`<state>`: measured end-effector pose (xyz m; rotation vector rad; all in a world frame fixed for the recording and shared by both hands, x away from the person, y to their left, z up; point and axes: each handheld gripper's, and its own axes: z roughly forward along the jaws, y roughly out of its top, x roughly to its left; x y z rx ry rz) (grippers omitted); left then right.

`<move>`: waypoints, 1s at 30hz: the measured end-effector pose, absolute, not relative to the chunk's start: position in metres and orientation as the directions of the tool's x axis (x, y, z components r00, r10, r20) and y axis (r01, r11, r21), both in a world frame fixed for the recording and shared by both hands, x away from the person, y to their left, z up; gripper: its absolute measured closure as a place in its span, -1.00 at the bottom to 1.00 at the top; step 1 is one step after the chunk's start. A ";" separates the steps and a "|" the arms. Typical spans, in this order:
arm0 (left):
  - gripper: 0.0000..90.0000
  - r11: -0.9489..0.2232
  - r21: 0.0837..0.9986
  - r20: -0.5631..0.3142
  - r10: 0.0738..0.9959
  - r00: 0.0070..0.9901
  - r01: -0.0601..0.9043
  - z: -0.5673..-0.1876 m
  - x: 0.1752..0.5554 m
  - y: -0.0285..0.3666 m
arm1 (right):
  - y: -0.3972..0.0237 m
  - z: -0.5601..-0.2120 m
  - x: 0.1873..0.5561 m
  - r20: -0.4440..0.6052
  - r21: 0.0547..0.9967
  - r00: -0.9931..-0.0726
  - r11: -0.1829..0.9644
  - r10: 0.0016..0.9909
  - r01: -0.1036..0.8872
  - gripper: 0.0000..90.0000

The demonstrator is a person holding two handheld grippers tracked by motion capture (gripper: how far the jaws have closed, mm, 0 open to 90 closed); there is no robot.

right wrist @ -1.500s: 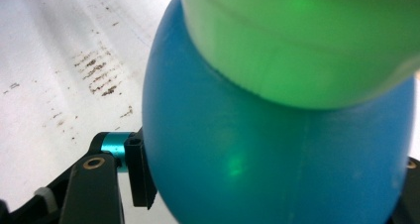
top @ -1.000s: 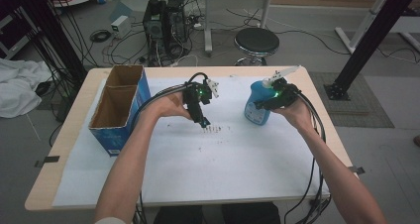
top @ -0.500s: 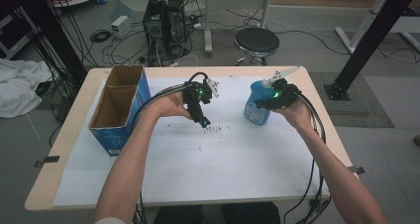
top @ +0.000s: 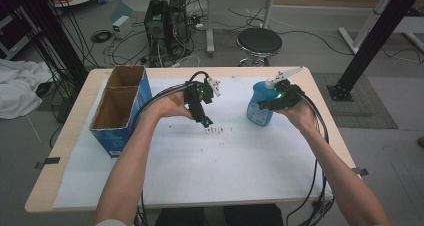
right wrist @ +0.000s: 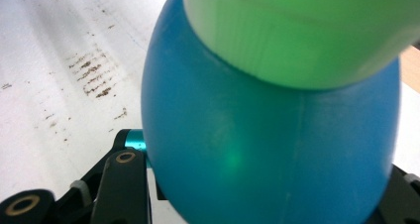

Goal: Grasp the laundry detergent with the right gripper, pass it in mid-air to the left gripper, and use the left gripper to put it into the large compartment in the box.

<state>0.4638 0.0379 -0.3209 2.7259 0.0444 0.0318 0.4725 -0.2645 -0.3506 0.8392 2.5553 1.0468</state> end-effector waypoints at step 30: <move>-0.76 -0.819 0.559 -0.065 0.111 0.992 0.128 -0.253 0.451 0.033 | -0.222 -0.316 0.444 0.015 0.687 -0.974 0.706 0.226 0.175 0.02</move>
